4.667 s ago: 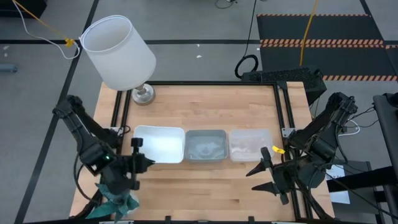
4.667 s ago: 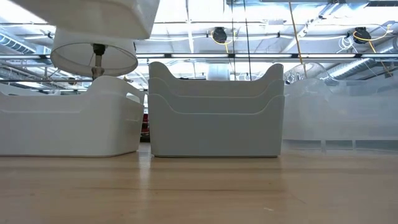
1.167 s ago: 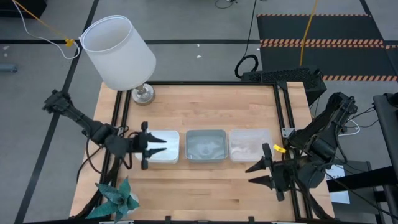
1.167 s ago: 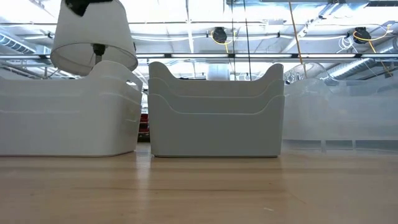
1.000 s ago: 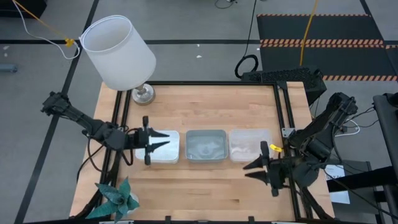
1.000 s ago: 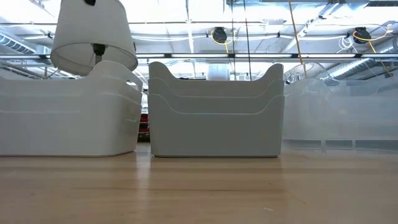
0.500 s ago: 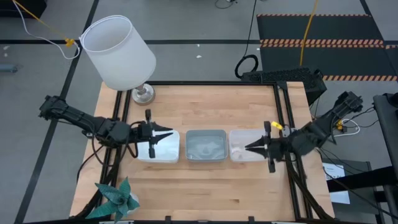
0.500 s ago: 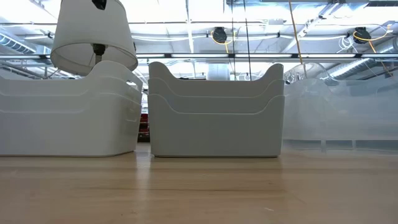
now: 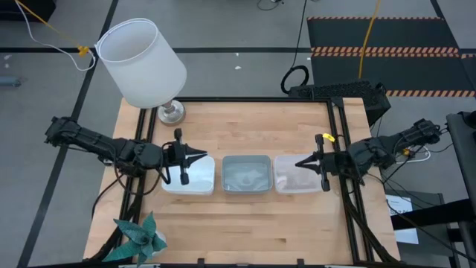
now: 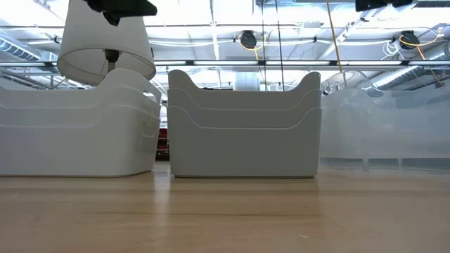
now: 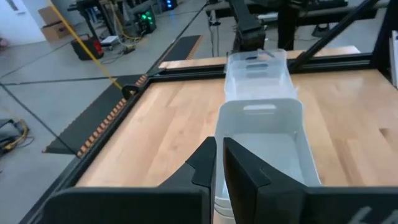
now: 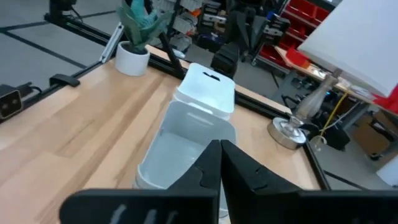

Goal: Stack baskets by color
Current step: Return to Home Position

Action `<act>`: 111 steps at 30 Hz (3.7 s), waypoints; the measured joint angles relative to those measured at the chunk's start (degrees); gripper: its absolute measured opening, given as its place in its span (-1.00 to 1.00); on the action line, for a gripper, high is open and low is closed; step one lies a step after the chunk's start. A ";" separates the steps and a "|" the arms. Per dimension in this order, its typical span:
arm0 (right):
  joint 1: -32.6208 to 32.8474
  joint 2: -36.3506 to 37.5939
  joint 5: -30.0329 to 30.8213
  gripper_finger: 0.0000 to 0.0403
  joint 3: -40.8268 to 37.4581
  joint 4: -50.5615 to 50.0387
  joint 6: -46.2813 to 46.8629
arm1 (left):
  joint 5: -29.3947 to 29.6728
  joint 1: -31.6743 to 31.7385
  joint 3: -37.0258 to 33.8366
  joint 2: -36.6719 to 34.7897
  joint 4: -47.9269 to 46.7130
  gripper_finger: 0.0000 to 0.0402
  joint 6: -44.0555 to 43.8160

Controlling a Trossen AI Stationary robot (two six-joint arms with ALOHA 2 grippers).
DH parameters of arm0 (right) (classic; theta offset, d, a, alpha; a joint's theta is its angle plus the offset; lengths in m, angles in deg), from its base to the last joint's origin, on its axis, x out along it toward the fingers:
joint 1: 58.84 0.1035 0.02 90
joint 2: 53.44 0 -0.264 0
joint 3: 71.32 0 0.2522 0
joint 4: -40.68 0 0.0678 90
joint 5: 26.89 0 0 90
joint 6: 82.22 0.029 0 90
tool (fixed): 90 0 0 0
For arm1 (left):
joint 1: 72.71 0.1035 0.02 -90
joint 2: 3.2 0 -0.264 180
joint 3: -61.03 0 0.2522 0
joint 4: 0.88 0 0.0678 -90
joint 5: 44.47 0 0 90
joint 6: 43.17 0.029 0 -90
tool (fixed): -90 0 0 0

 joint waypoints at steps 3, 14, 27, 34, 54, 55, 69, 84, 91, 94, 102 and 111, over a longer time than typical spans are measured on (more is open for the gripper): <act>-2.63 0.97 -1.68 -1.00 -1.86 1.74 -0.34 | -2.09 1.05 -2.17 0.02 2.72 -0.85 1.14; -9.60 3.00 -8.63 -1.00 -7.58 6.75 -0.82 | -8.02 6.67 -6.45 -0.04 8.70 -0.85 2.60; -11.44 6.00 -8.73 -1.00 -17.20 20.72 0.10 | -10.14 9.08 -6.45 -0.07 8.71 -0.85 2.86; -13.43 6.77 -13.17 -1.00 -20.30 22.80 1.38 | -10.14 9.08 -6.45 -0.07 8.69 -0.85 3.09; -20.45 11.73 -15.19 -1.00 -22.97 25.08 5.65 | -10.12 9.08 -6.45 -0.07 8.75 -0.85 3.76; -20.45 11.66 -14.08 -1.00 -23.75 26.29 6.15 | -10.12 9.08 -6.45 -0.07 8.78 -0.85 3.76; -20.40 11.86 -18.94 -1.00 -27.78 28.94 9.25 | -10.05 9.08 -6.45 -0.07 8.84 -0.85 4.19; -20.43 11.84 -18.91 -1.00 -31.10 33.58 9.07 | -10.01 9.08 -6.45 -0.07 9.24 -0.85 4.09; -20.47 11.80 -18.74 -1.00 -33.00 37.32 7.66 | -10.01 9.08 -6.45 -0.07 9.39 -0.85 3.80; -20.49 11.89 -18.70 -1.00 -33.23 37.92 7.59 | -10.01 9.08 -6.45 -0.07 9.39 -0.85 3.79; -20.49 13.67 -18.70 -1.00 -33.36 37.64 6.51 | -10.01 9.08 -6.45 -0.07 9.35 -0.85 3.71; -20.49 21.46 -18.85 -1.00 -33.47 34.53 6.51 | -10.01 9.08 -6.45 -0.07 9.05 -0.85 3.73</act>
